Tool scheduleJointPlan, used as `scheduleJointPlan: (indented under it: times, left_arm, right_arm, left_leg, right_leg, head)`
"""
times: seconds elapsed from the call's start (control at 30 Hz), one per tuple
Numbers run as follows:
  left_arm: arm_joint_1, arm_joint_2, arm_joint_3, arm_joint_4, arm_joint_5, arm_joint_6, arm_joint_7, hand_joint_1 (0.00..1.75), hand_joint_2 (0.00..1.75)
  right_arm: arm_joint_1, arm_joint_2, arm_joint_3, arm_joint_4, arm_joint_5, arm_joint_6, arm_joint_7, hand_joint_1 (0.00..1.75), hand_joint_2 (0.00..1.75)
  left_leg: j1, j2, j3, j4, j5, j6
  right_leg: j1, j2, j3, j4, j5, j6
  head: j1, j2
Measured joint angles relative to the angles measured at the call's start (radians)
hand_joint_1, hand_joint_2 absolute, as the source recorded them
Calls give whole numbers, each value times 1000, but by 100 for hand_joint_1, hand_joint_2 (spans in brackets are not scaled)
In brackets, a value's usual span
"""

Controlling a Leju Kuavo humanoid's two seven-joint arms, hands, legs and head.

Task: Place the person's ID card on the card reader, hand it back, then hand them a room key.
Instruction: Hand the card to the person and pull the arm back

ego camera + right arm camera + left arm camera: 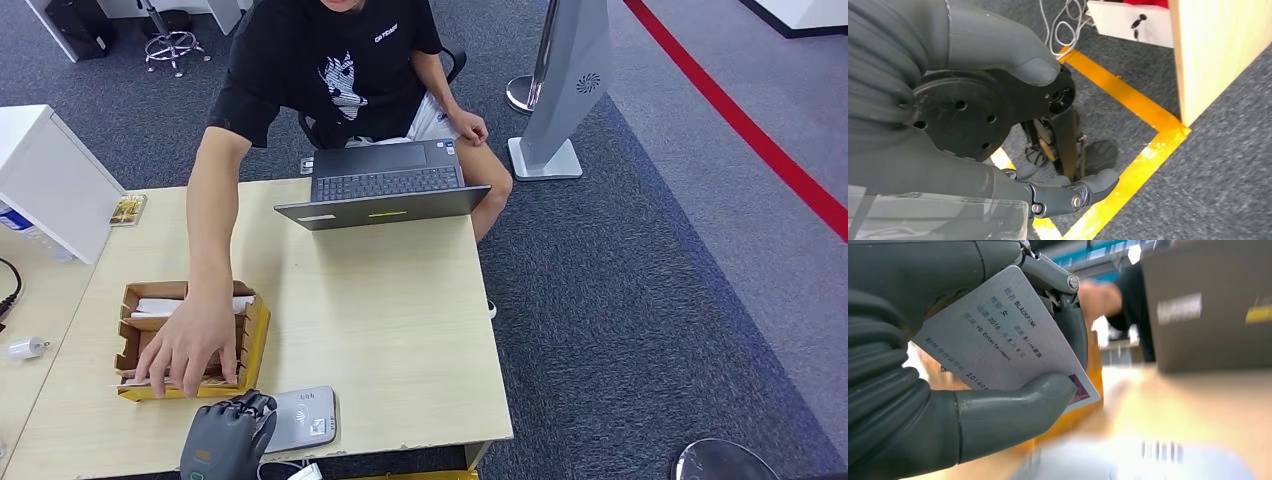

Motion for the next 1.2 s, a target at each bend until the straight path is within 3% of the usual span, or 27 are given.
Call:
scheduleJointPlan:
  times: [0.33,0.53,0.73,0.8,0.97,1.03,1.2]
  left_arm:
    - [8,79,97,-370,-142,-51,-62,175,175]
    - [-46,140,197,-473,-121,-116,-93,175,175]
    - [-76,174,255,-509,-111,-141,-101,175,175]
    - [-82,179,262,-512,-110,-142,-100,175,175]
    - [-71,203,306,-533,-99,-151,-82,175,175]
    - [-53,216,338,-547,-87,-150,-81,175,175]
    - [-32,254,418,-565,-57,-174,-99,175,175]
  right_arm:
    - [1,1,-7,0,-31,94,-192,0,175]
    - [4,7,-22,-1,-44,173,-368,0,175]
    - [6,7,-22,-1,-27,158,-402,0,175]
    - [5,7,-22,-1,-10,114,-417,0,175]
    - [4,18,16,-27,144,-199,-512,0,175]
    - [4,34,50,-53,191,-284,-522,0,175]
    - [2,65,124,-91,208,-337,-525,0,175]
  left_leg:
    - [0,0,0,0,0,0]
    - [0,0,0,0,1,-1]
    - [0,0,0,0,1,-1]
    - [0,0,0,0,1,-1]
    - [0,0,-1,0,1,-1]
    - [0,1,0,0,1,-1]
    - [1,0,0,0,1,-1]
  right_leg:
    - [0,0,-1,0,0,0]
    - [0,0,0,1,0,0]
    - [0,0,0,1,0,0]
    - [0,0,0,1,0,0]
    - [0,1,0,1,0,0]
    - [0,1,-1,1,0,0]
    - [1,0,-1,1,0,-1]
  head:
    - [0,0]
    - [0,0]
    - [0,0]
    - [0,0]
    - [0,0]
    - [0,0]
    - [0,0]
